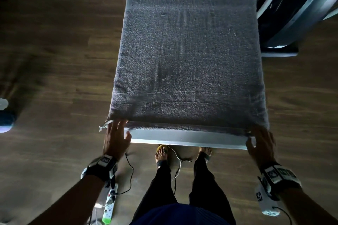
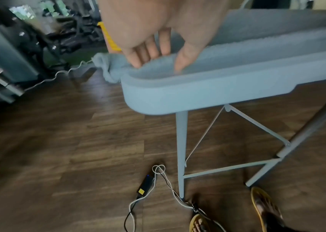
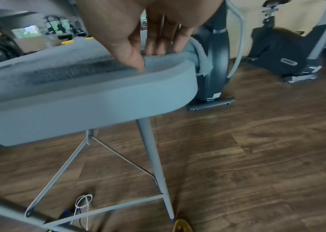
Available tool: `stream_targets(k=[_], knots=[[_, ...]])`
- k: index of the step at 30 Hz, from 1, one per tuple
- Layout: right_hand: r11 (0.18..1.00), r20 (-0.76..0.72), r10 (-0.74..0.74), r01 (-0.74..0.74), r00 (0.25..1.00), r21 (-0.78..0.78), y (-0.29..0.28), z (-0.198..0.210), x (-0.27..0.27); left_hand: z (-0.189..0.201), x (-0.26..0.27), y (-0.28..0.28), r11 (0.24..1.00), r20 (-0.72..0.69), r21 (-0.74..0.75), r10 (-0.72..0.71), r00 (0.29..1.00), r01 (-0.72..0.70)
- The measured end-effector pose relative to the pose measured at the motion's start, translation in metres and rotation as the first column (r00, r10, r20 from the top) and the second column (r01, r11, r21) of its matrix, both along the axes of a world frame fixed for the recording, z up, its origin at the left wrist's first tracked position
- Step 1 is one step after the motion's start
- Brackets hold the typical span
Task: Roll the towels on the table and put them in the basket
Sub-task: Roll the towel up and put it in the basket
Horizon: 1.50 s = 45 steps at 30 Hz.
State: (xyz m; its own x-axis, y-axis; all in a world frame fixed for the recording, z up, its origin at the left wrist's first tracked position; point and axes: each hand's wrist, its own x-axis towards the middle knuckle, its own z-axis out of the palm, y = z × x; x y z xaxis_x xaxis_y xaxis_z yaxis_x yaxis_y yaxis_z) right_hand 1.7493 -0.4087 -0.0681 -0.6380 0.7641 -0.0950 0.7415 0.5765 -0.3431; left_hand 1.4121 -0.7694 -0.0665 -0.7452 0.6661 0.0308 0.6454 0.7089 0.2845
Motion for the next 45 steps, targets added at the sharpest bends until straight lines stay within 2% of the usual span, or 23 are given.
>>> stream_targets(k=[5,8,9,11,13,14,16,18,20,21,23,26,30,34,37,39,41,44,45], knots=[[0.997,-0.044,-0.078,0.077,0.996,-0.018,0.019,0.004,-0.002,0.008,-0.011,0.008,0.985,0.009,0.114,0.127,0.992,-0.128],[0.996,-0.075,-0.088,0.087,0.993,-0.01,0.024,0.007,-0.003,0.014,-0.019,0.009,0.985,-0.05,0.155,0.085,0.995,-0.076],[0.997,-0.078,-0.068,0.07,0.995,0.024,0.024,0.008,-0.003,0.015,-0.02,0.009,0.99,-0.063,0.132,0.065,0.996,-0.056],[0.996,-0.01,-0.025,0.026,1.0,0.09,0.02,0.013,-0.005,0.016,-0.022,0.01,0.998,-0.06,-0.017,0.062,0.996,-0.064],[0.995,0.101,-0.047,0.038,0.994,0.088,0.019,0.016,-0.009,0.017,-0.023,0.014,0.982,-0.069,-0.167,0.08,0.994,-0.091],[0.994,0.146,-0.079,0.067,0.986,0.09,0.02,0.015,-0.01,0.017,-0.025,0.017,0.977,-0.076,-0.182,0.098,0.992,-0.111],[0.985,0.172,-0.149,0.13,0.974,0.116,0.024,0.012,-0.011,0.019,-0.027,0.02,0.976,-0.104,-0.149,0.146,0.984,-0.161],[0.984,0.099,-0.151,0.14,0.984,0.108,0.023,0.005,-0.01,0.017,-0.024,0.018,0.991,-0.142,-0.044,0.116,0.983,-0.123],[0.997,-0.06,-0.01,0.014,0.998,0.073,0.016,-0.005,-0.008,0.009,-0.015,0.012,0.999,-0.065,0.044,-0.006,0.998,0.009],[0.997,-0.092,0.048,-0.042,0.995,0.064,0.011,-0.008,-0.006,0.005,-0.012,0.009,0.997,-0.002,0.052,-0.051,0.999,0.051],[0.999,-0.056,0.04,-0.038,0.998,0.035,0.005,-0.005,-0.007,0.002,-0.009,0.004,0.998,0.06,0.028,-0.06,0.996,0.059],[0.999,0.004,-0.025,0.025,1.0,0.031,0.013,-0.002,-0.007,0.004,-0.014,0.005,0.998,0.036,0.058,-0.035,0.999,0.033],[1.0,-0.05,-0.006,0.007,0.999,0.029,0.03,-0.002,-0.013,0.004,-0.026,0.009,0.997,0.001,0.08,-0.006,1.0,0.006],[0.994,0.054,0.041,-0.046,0.998,0.094,0.032,0.012,-0.016,0.018,-0.032,0.016,0.997,-0.036,-0.071,-0.022,0.999,0.02],[0.998,0.205,-0.022,0.01,0.979,0.055,0.033,0.012,-0.019,0.023,-0.036,0.022,0.985,-0.054,-0.162,-0.062,0.997,0.053],[0.994,0.213,-0.099,0.085,0.972,0.074,0.035,0.009,-0.019,0.025,-0.038,0.028,0.984,-0.08,-0.178,-0.004,0.997,-0.01],[0.986,0.145,-0.106,0.085,0.984,0.141,0.038,0.008,-0.018,0.025,-0.037,0.031,0.987,-0.109,-0.143,0.052,0.993,-0.068],[0.99,-0.079,0.089,-0.079,0.993,0.121,0.034,0.0,-0.018,0.013,-0.031,0.028,0.996,0.043,0.074,-0.061,0.997,0.057],[0.988,-0.1,0.134,-0.125,0.986,0.094,0.031,-0.001,-0.018,0.007,-0.028,0.025,0.989,0.085,0.121,-0.102,0.991,0.091]])
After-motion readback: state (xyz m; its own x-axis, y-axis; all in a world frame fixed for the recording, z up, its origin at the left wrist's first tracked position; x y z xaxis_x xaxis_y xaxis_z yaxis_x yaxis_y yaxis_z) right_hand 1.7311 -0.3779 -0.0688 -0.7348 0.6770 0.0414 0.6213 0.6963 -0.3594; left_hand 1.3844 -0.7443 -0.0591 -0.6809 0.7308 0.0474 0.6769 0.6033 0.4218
